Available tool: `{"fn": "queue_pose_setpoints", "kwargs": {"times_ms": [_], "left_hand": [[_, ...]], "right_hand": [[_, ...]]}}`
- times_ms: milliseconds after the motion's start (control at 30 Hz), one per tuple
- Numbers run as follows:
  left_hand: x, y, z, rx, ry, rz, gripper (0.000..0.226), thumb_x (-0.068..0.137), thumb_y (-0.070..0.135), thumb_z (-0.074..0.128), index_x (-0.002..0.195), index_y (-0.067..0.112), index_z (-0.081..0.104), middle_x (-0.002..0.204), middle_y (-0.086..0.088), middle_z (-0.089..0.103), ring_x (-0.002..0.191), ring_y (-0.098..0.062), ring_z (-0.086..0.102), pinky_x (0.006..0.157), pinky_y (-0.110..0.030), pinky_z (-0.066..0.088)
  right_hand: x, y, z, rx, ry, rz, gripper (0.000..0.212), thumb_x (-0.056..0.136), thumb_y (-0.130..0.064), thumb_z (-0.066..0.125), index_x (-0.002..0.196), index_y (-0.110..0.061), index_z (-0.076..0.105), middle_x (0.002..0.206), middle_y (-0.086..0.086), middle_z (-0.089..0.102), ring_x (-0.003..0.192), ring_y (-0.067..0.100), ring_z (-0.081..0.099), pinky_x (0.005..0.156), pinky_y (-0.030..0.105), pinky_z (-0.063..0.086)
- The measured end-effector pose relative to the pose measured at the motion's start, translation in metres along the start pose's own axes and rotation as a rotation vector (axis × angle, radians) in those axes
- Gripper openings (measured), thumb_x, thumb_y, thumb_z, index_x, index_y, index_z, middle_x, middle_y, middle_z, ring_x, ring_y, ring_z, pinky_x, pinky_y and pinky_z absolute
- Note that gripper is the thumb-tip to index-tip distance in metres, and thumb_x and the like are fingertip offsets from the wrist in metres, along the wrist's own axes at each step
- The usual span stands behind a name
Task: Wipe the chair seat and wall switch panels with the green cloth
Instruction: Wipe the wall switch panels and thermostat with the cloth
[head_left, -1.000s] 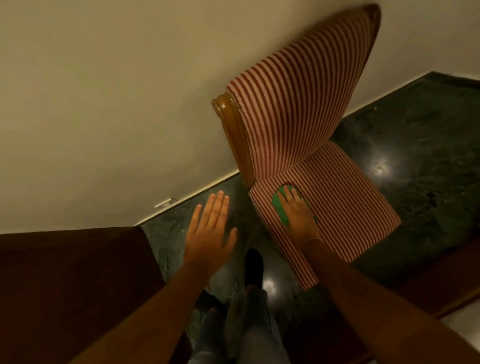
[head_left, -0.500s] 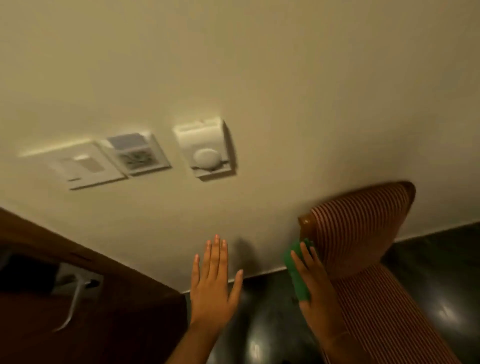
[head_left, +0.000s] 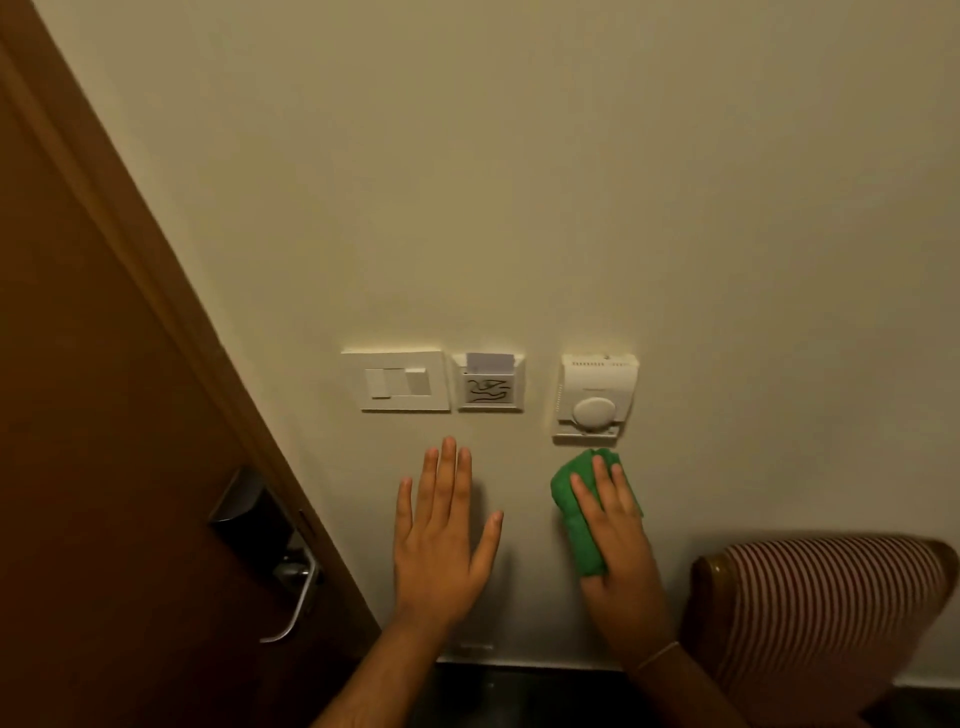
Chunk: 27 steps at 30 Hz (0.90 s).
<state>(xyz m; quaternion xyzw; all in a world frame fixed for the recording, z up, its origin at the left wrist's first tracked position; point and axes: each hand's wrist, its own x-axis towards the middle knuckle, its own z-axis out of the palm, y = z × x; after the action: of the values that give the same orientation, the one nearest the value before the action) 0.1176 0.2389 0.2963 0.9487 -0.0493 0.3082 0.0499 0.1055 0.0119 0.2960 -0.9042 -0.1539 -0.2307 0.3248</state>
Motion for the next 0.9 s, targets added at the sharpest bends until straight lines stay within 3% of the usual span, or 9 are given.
{"fn": "queue_pose_setpoints", "kwargs": {"times_ms": [67, 200, 400, 500, 633, 700, 833, 900], "left_hand": [[0.008, -0.009, -0.002, 0.003, 0.028, -0.009, 0.081, 0.116, 0.063, 0.013, 0.180, 0.013, 0.011, 0.188, -0.011, 0.007, 0.175, -0.020, -0.005, 0.139, -0.043, -0.002], [0.027, -0.024, -0.008, -0.008, 0.079, -0.014, 0.081, 0.116, 0.064, 0.013, 0.180, 0.014, 0.006, 0.189, -0.007, -0.004, 0.175, -0.020, -0.006, 0.139, -0.043, -0.004], [0.070, -0.045, -0.017, -0.025, 0.193, -0.024, 0.087, 0.114, 0.060, 0.031, 0.181, 0.018, -0.003, 0.189, -0.008, -0.002, 0.175, -0.024, -0.004, 0.140, -0.045, -0.007], [0.090, -0.056, -0.018, -0.028, 0.234, -0.029, 0.091, 0.111, 0.059, 0.038, 0.181, 0.018, -0.004, 0.189, -0.008, -0.004, 0.175, -0.024, -0.006, 0.140, -0.045, -0.009], [0.119, -0.064, -0.018, -0.058, 0.256, 0.009, 0.089, 0.113, 0.058, 0.036, 0.180, 0.019, -0.006, 0.189, -0.006, -0.008, 0.175, -0.022, -0.009, 0.140, -0.044, -0.011], [0.138, -0.070, -0.019, -0.069, 0.274, 0.016, 0.088, 0.113, 0.055, 0.039, 0.180, 0.020, -0.006, 0.188, -0.005, -0.011, 0.175, -0.022, -0.011, 0.139, -0.044, -0.011], [0.172, -0.080, -0.019, -0.116, 0.336, 0.034, 0.086, 0.112, 0.045, 0.041, 0.180, 0.023, -0.006, 0.188, -0.003, -0.014, 0.175, -0.022, -0.010, 0.139, -0.046, -0.010], [0.184, -0.083, -0.017, -0.120, 0.367, 0.060, 0.084, 0.112, 0.038, 0.041, 0.180, 0.025, -0.006, 0.188, -0.003, -0.014, 0.175, -0.023, -0.010, 0.139, -0.047, -0.010]], "right_hand": [[0.010, -0.006, 0.005, -0.018, 0.014, -0.025, 0.110, 0.088, 0.004, 0.065, 0.169, -0.045, 0.008, 0.180, -0.014, 0.004, 0.168, 0.016, 0.001, 0.133, 0.049, 0.013], [0.031, -0.022, 0.012, -0.027, 0.065, -0.070, 0.120, 0.081, 0.015, 0.075, 0.170, -0.039, 0.014, 0.180, -0.008, 0.009, 0.168, 0.019, 0.002, 0.134, 0.023, -0.002], [0.073, -0.049, 0.014, 0.015, 0.237, -0.154, 0.091, 0.096, -0.003, 0.061, 0.170, -0.036, 0.019, 0.180, -0.004, 0.013, 0.168, 0.027, 0.009, 0.136, 0.032, 0.008], [0.086, -0.059, 0.023, 0.015, 0.285, -0.183, 0.093, 0.095, -0.002, 0.062, 0.169, -0.036, 0.018, 0.180, -0.006, 0.010, 0.168, 0.026, 0.009, 0.135, 0.044, 0.019], [0.096, -0.063, 0.042, -0.015, 0.327, -0.162, 0.105, 0.087, 0.014, 0.073, 0.168, -0.031, 0.024, 0.180, -0.007, 0.008, 0.168, 0.026, 0.007, 0.129, 0.056, 0.027], [0.102, -0.065, 0.052, -0.015, 0.339, -0.133, 0.100, 0.085, 0.016, 0.075, 0.165, -0.025, 0.032, 0.180, -0.004, 0.011, 0.168, 0.029, 0.009, 0.131, 0.053, 0.026], [0.118, -0.068, 0.071, -0.046, 0.395, -0.074, 0.089, 0.085, 0.016, 0.077, 0.161, -0.015, 0.044, 0.180, -0.005, 0.008, 0.167, 0.033, 0.010, 0.134, 0.031, 0.012], [0.125, -0.068, 0.080, -0.047, 0.410, -0.043, 0.097, 0.083, 0.018, 0.077, 0.164, -0.018, 0.036, 0.180, -0.006, 0.003, 0.168, 0.029, 0.004, 0.131, 0.037, 0.017]]}}
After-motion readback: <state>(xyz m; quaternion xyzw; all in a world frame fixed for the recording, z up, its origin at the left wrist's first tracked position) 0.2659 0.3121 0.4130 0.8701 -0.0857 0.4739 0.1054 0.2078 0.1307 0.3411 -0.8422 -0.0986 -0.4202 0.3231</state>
